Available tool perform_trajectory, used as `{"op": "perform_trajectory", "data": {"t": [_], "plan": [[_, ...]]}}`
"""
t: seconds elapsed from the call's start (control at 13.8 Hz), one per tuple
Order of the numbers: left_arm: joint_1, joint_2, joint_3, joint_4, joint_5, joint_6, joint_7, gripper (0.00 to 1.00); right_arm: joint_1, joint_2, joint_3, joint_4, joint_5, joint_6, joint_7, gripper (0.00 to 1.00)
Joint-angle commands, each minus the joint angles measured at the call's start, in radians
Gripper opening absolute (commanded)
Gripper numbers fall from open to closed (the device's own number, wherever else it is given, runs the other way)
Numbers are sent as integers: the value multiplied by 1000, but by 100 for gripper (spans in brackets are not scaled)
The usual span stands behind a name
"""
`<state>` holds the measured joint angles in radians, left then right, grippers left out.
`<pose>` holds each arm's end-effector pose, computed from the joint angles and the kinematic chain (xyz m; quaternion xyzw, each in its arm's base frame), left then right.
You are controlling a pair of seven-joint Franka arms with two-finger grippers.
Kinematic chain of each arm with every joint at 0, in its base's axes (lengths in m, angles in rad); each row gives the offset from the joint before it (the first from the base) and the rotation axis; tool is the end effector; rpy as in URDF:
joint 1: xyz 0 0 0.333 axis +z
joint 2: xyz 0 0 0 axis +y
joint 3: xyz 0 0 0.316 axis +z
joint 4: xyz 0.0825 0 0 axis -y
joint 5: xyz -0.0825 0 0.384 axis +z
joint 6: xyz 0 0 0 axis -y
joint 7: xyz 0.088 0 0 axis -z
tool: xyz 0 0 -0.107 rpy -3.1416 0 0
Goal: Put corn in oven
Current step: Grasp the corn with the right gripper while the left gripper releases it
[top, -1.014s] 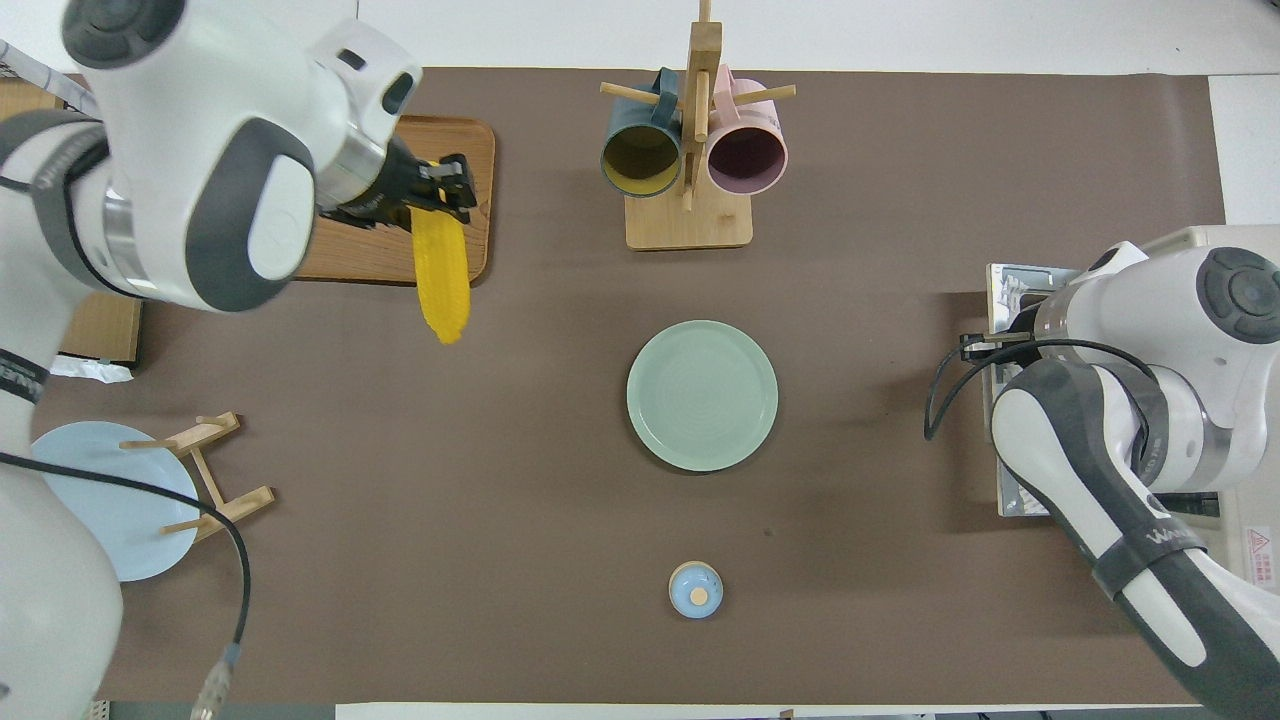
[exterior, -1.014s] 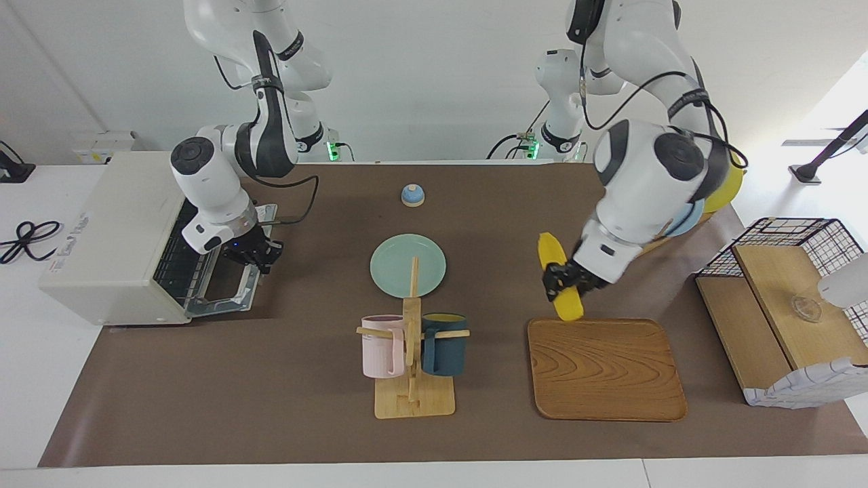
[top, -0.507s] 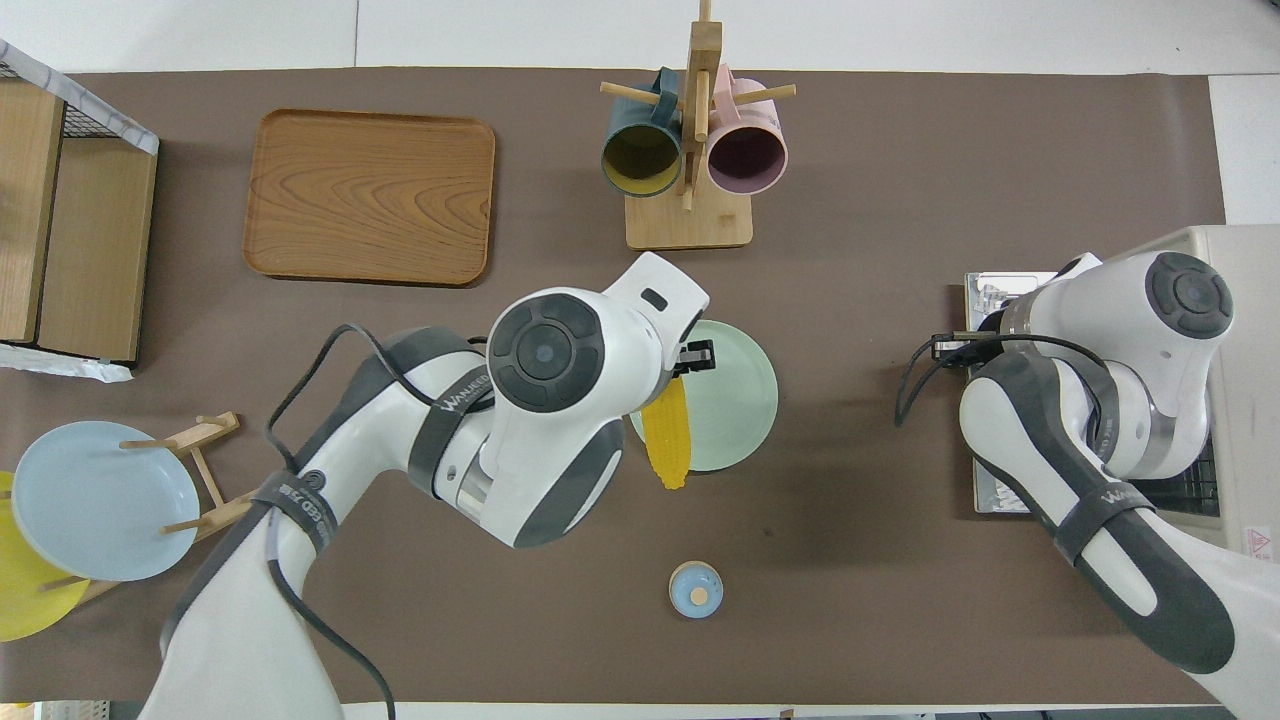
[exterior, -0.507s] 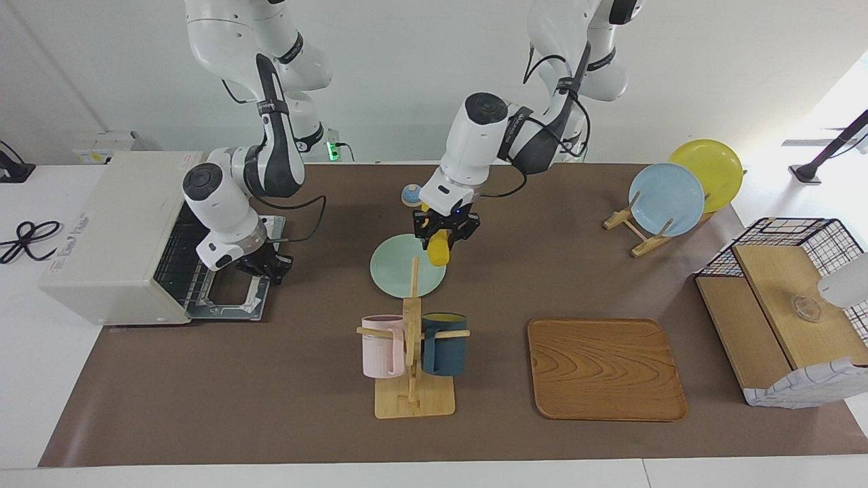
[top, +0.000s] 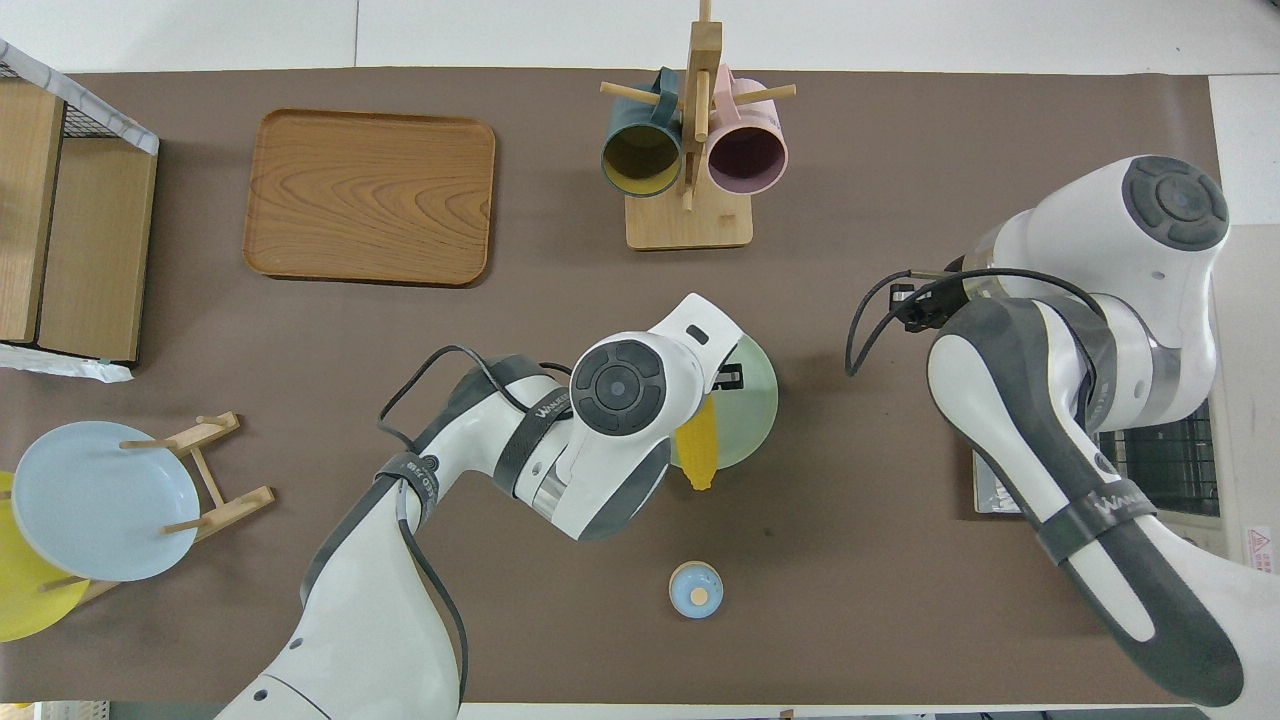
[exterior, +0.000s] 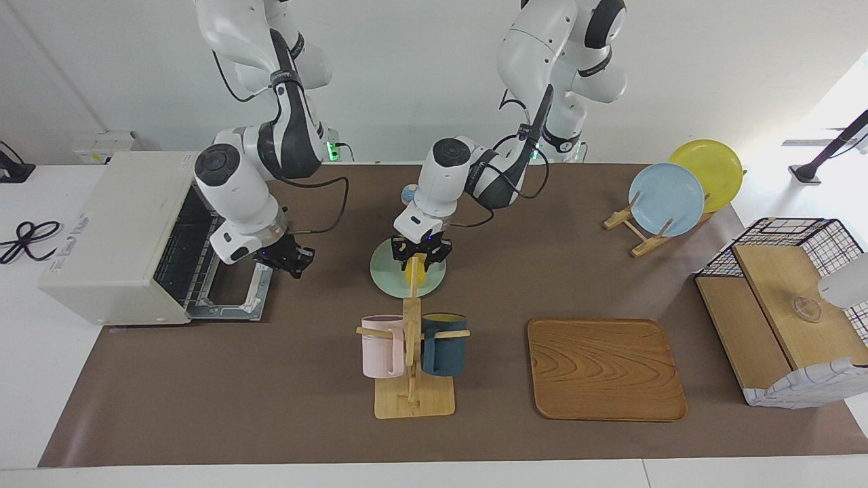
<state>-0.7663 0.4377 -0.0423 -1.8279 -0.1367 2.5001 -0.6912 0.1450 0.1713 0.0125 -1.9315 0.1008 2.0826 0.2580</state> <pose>0.4629 -0.4801 0.3183 0.9916 -0.0056 0.0474 0.1202 0.5858 0.0979 0.3981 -0.9961 0.0753 0.0191 0.0417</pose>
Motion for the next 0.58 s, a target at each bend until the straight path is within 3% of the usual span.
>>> {"op": "perform_trajectory", "data": {"t": [0.0, 0.29, 0.51], "plan": [[-12, -25, 24, -2, 5, -21, -8, 100, 60, 30, -8, 42, 16, -10, 76, 32], [154, -203, 44, 19, 5, -286, 103, 100, 189, 48, -6, 101, 8, -18, 217, 33], [322, -258, 47, 114, 5, -490, 250, 100, 353, 111, -8, 175, -1, -1, 389, 32]]}}
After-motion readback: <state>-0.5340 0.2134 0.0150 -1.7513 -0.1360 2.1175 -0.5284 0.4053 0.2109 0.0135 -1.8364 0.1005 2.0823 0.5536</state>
